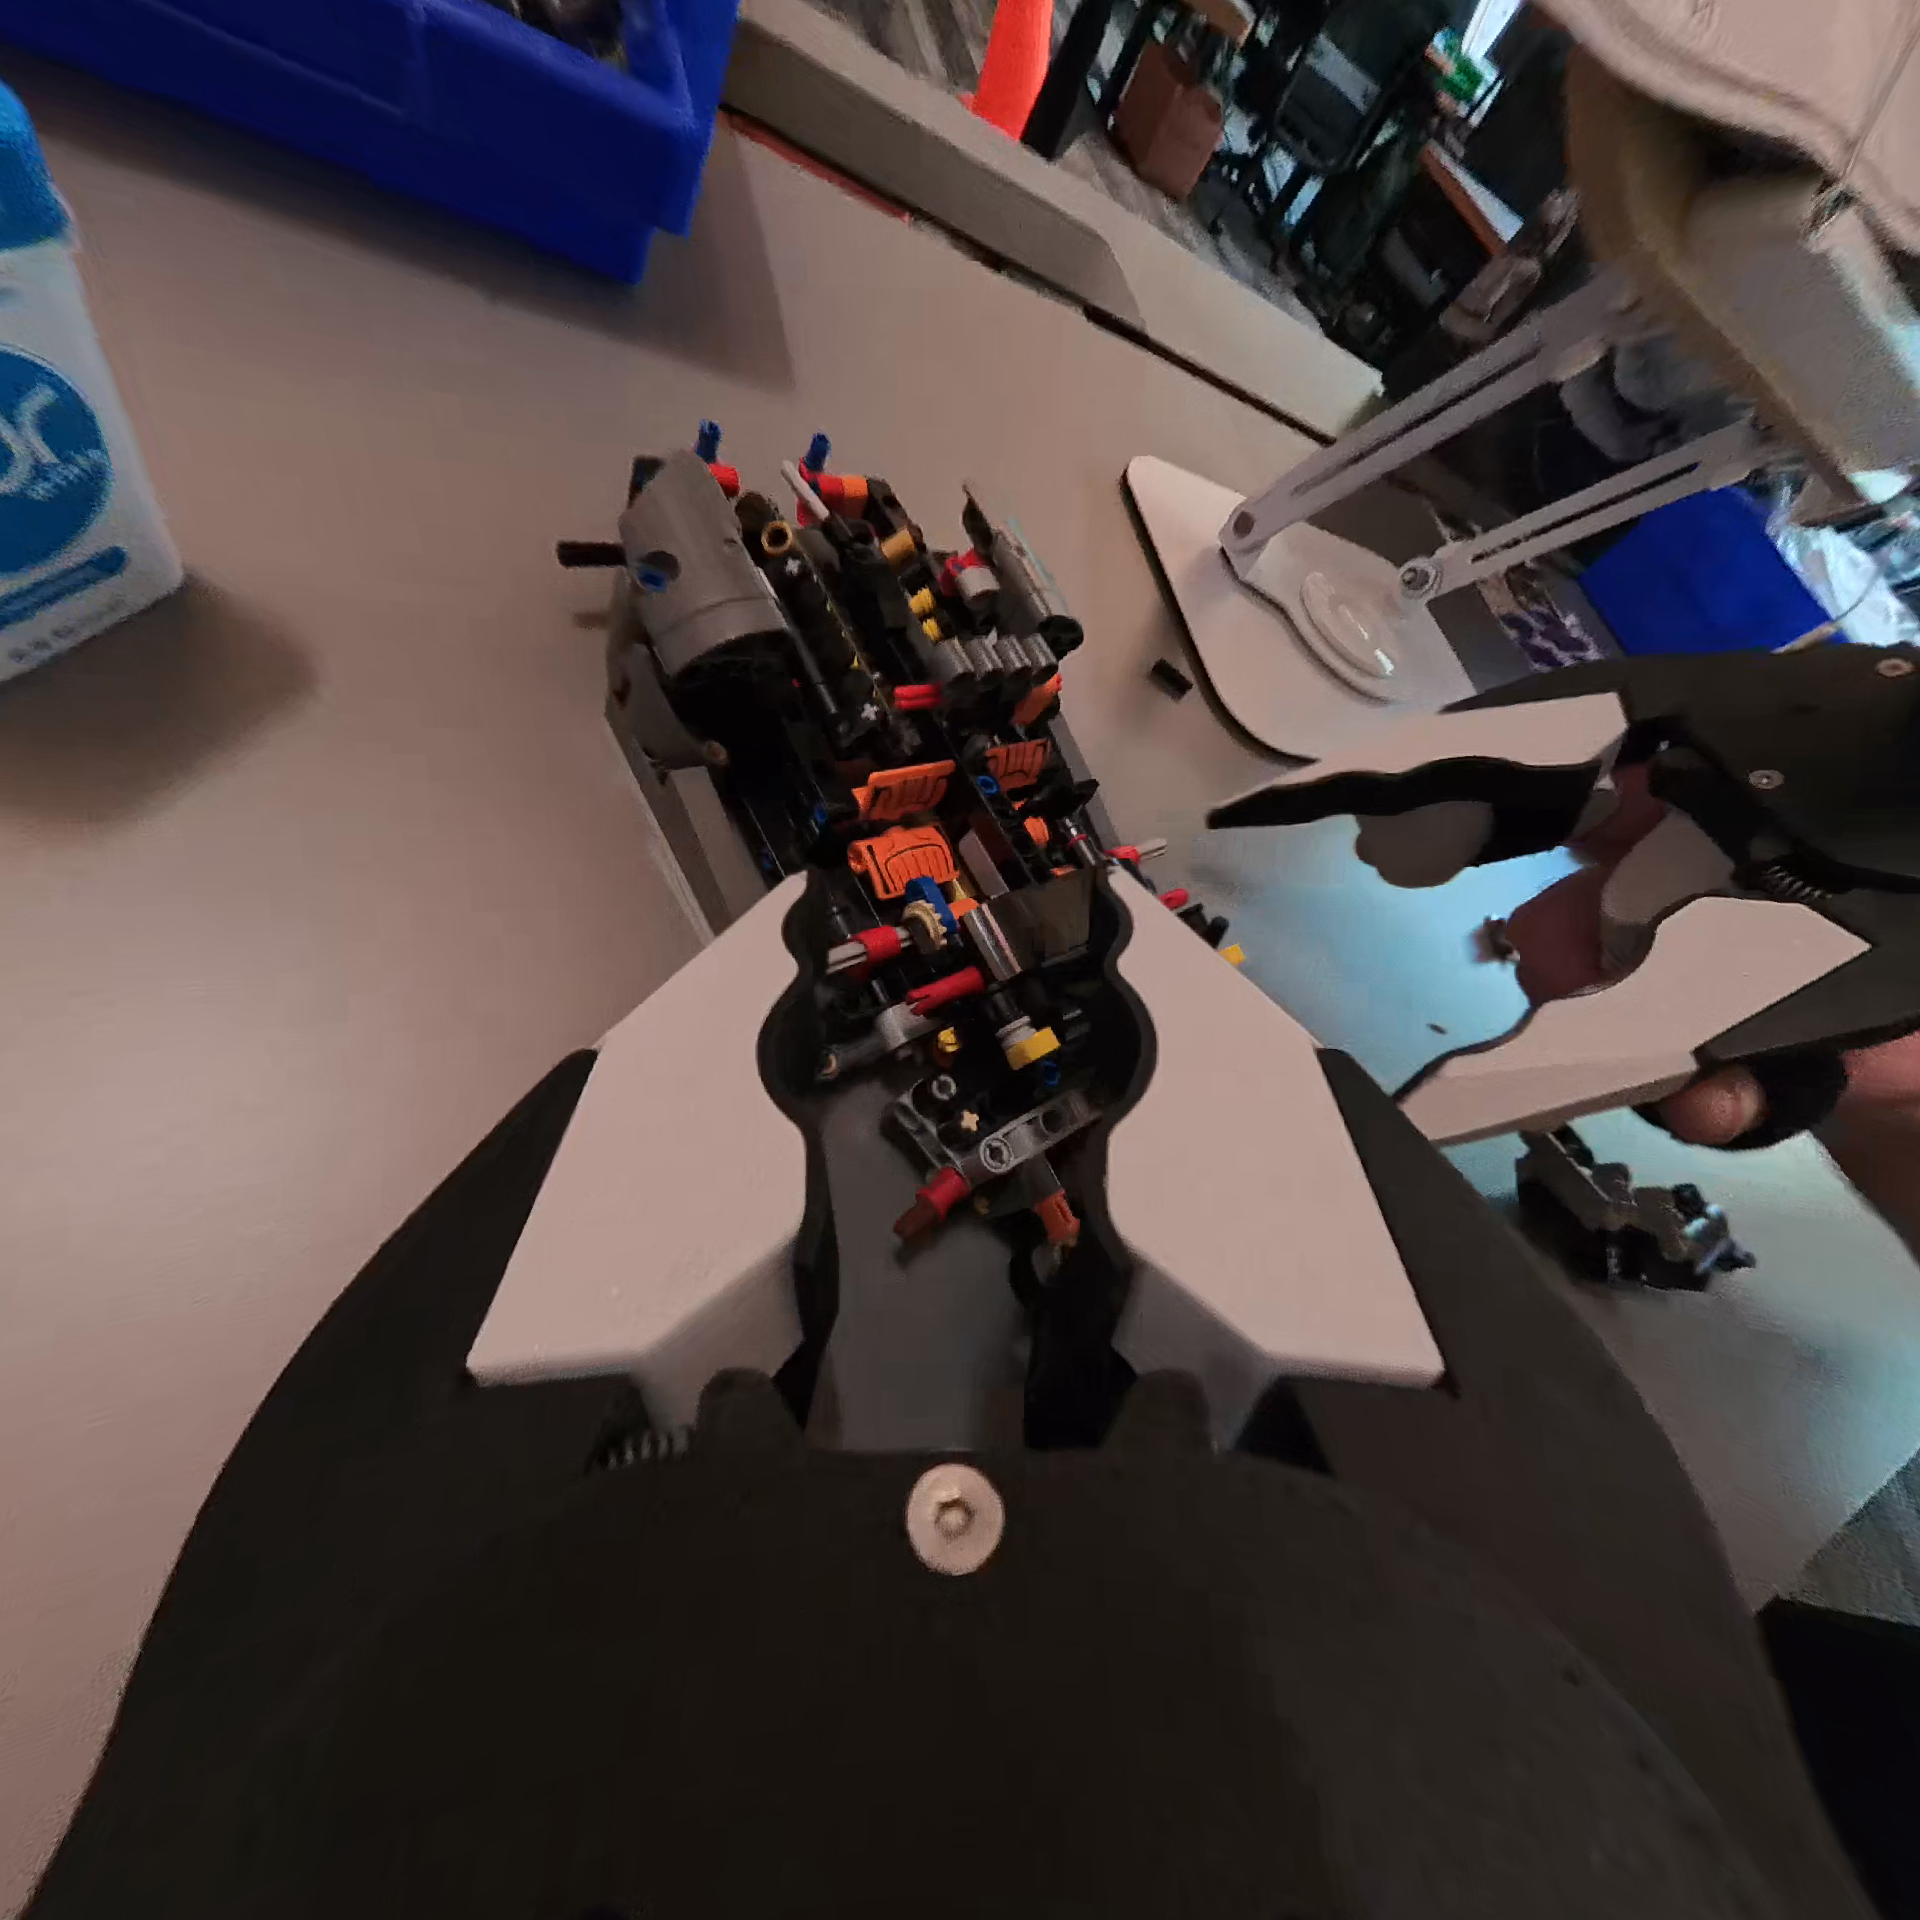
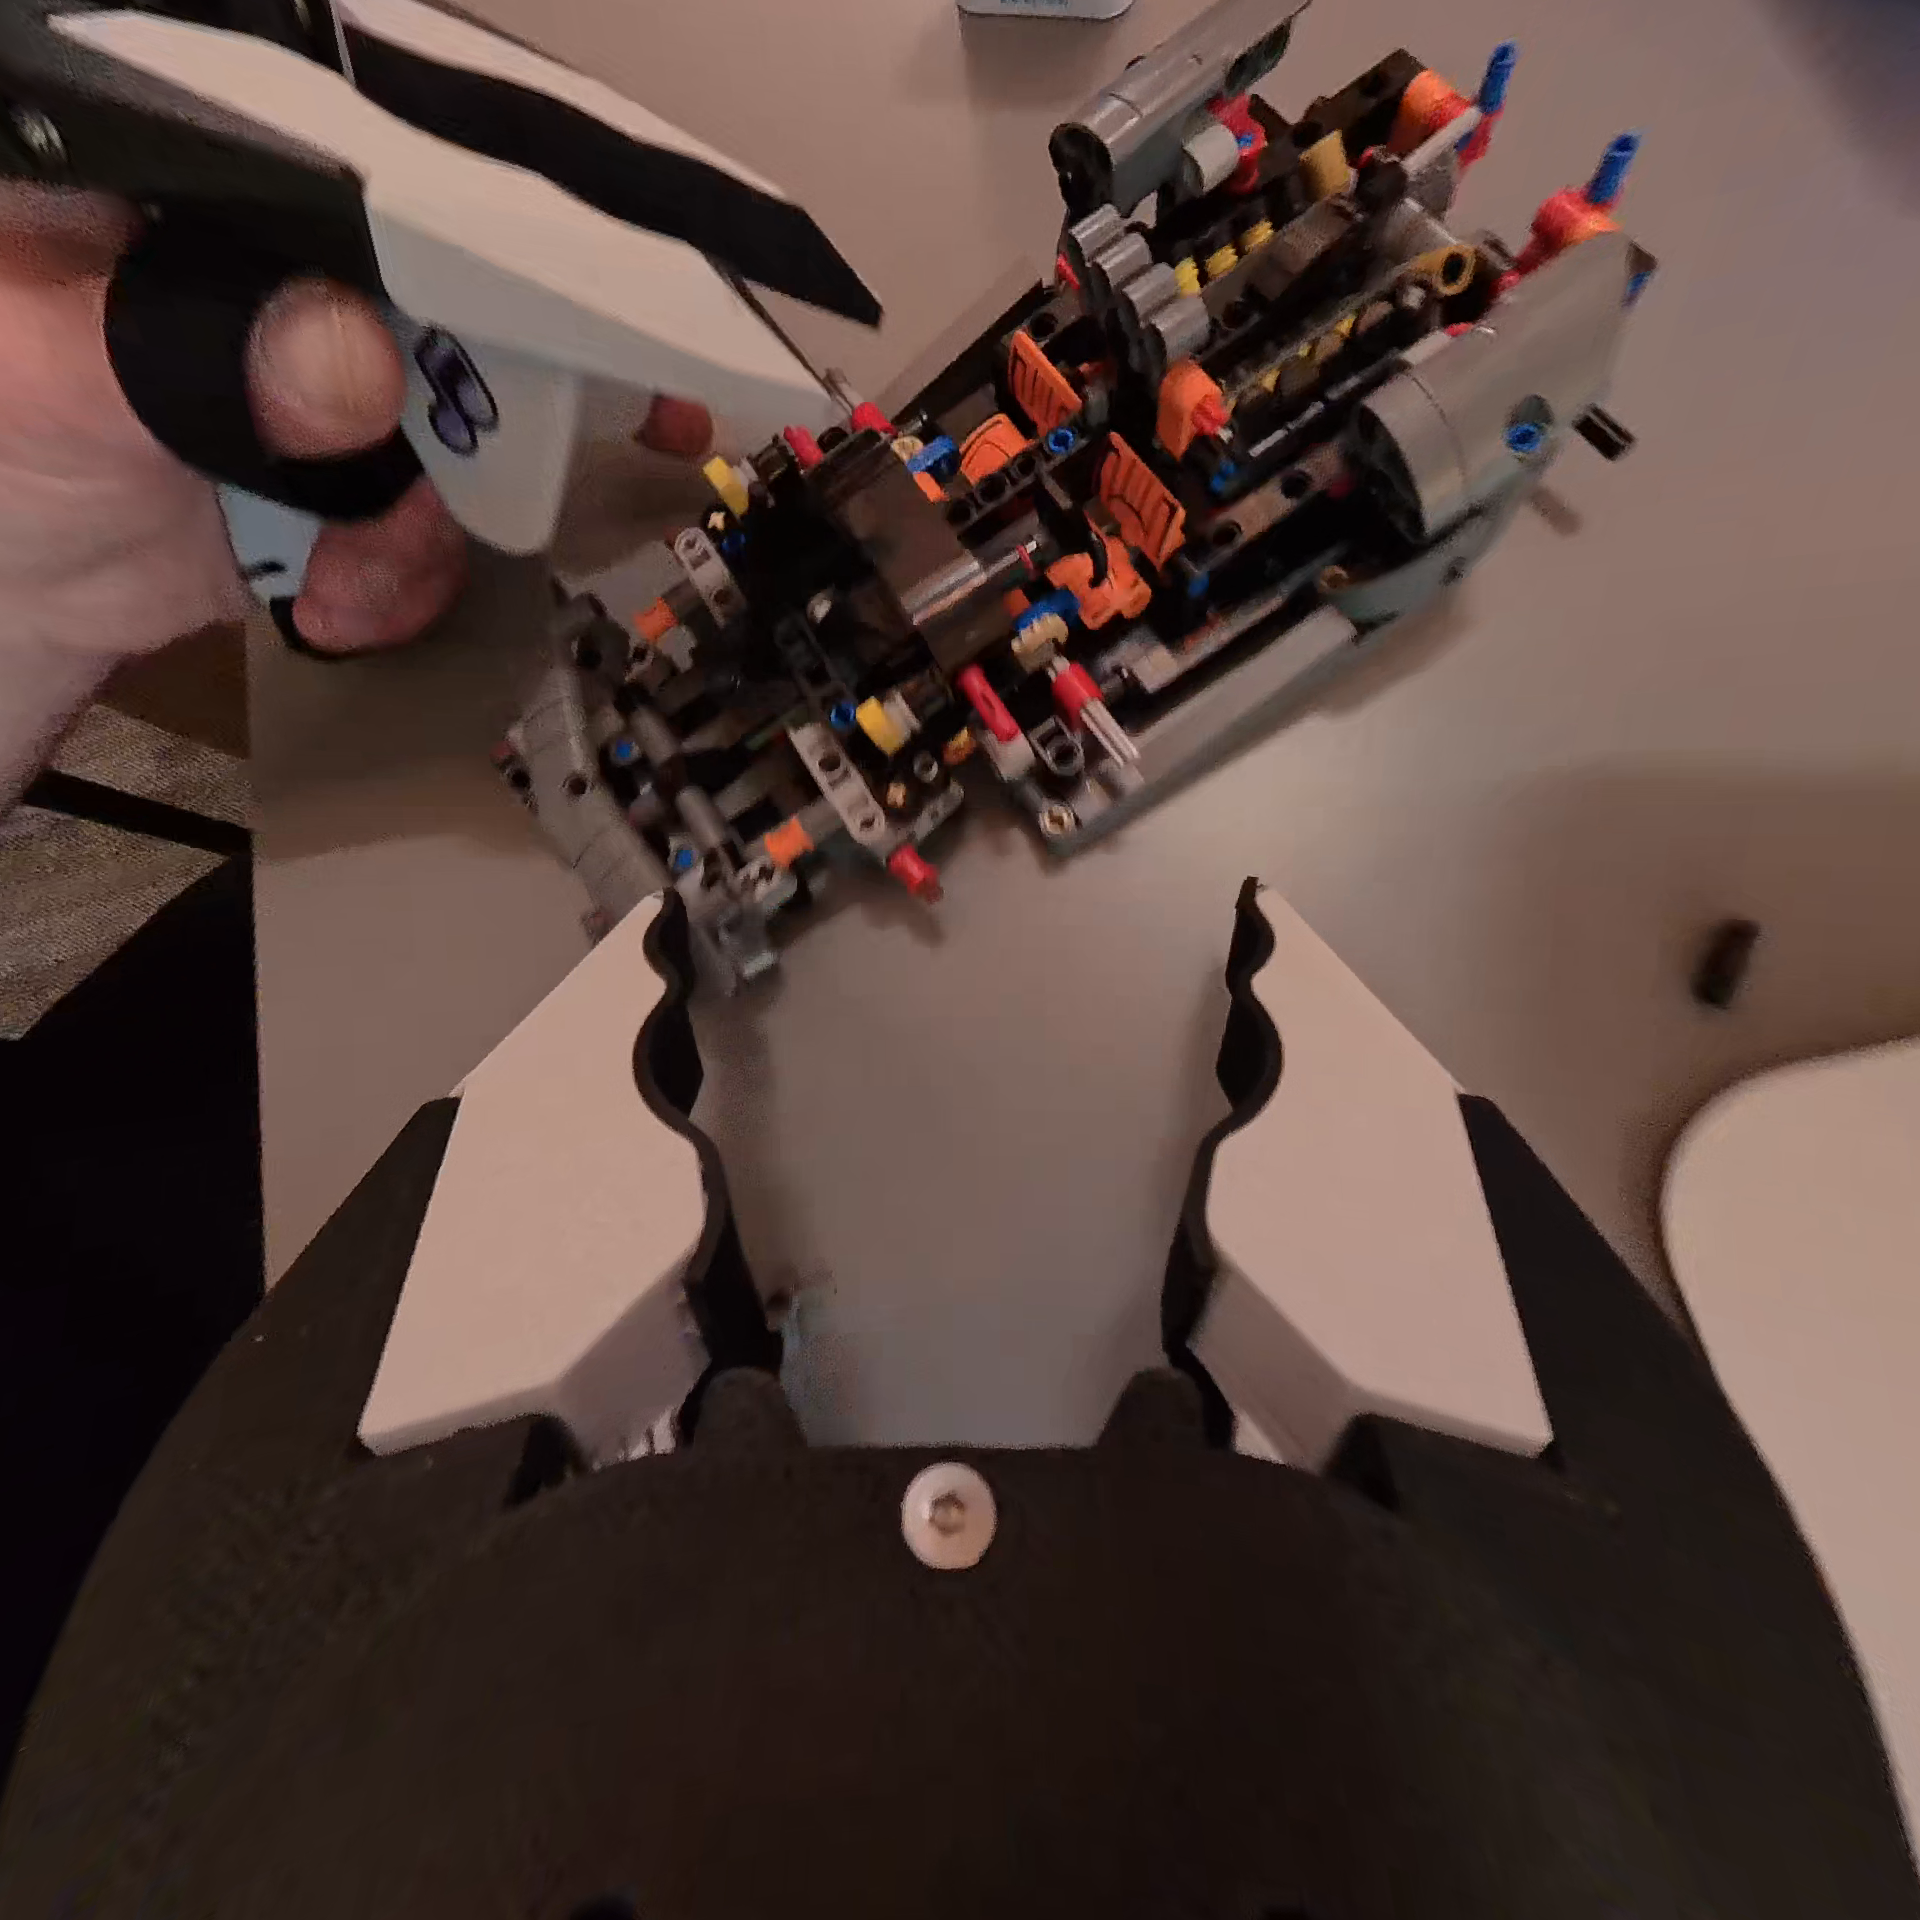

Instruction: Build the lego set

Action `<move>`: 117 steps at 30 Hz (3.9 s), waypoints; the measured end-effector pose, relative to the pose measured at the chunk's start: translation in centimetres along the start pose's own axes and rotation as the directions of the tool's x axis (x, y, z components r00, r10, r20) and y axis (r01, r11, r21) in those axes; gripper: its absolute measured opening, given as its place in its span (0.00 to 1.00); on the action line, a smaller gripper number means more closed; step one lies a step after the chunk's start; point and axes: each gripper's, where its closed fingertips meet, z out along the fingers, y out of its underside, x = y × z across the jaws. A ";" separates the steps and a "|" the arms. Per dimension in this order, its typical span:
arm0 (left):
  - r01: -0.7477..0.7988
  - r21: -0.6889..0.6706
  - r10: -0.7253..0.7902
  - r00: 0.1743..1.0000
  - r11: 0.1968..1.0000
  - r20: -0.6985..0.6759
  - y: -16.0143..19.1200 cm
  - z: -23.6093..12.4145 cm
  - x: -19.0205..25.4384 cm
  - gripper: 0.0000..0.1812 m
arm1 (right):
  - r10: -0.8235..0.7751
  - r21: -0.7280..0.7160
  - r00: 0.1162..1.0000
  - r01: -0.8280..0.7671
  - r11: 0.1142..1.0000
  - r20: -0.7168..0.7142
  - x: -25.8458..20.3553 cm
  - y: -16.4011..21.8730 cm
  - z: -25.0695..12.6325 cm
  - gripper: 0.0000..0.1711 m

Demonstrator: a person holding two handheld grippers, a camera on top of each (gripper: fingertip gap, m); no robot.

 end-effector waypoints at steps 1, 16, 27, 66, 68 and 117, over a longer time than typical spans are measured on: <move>-0.012 0.019 0.012 1.000 1.000 -0.001 -0.4 -0.6 0.1 0.27 | 0.000 0.008 1.000 0.000 1.000 -0.003 0.1 0.3 -1.2 0.59; -0.531 0.045 0.530 0.827 0.846 -0.186 1.1 -3.3 14.8 0.23 | -0.114 -0.042 0.992 0.112 0.993 -0.046 -4.5 12.7 -11.8 0.37; -0.764 -0.077 0.712 0.628 0.640 -0.314 9.5 1.7 19.3 0.32 | -0.211 -0.131 0.975 0.200 0.971 -0.076 -5.1 15.0 -9.1 0.30; -0.673 -0.025 0.633 0.708 0.739 -0.314 8.9 1.7 20.5 0.30 | 0.092 -0.036 0.914 -0.116 0.993 -0.394 11.6 24.1 -22.3 0.02; -0.672 -0.020 0.633 0.707 0.740 -0.315 8.8 1.7 20.7 0.30 | 0.100 0.000 0.913 -0.108 0.994 -0.396 11.7 23.7 -22.6 0.00; -0.924 0.208 0.946 0.305 0.322 -0.109 4.1 3.1 28.6 0.22 | -0.151 0.142 0.988 0.145 0.979 0.038 2.1 10.8 -22.5 0.00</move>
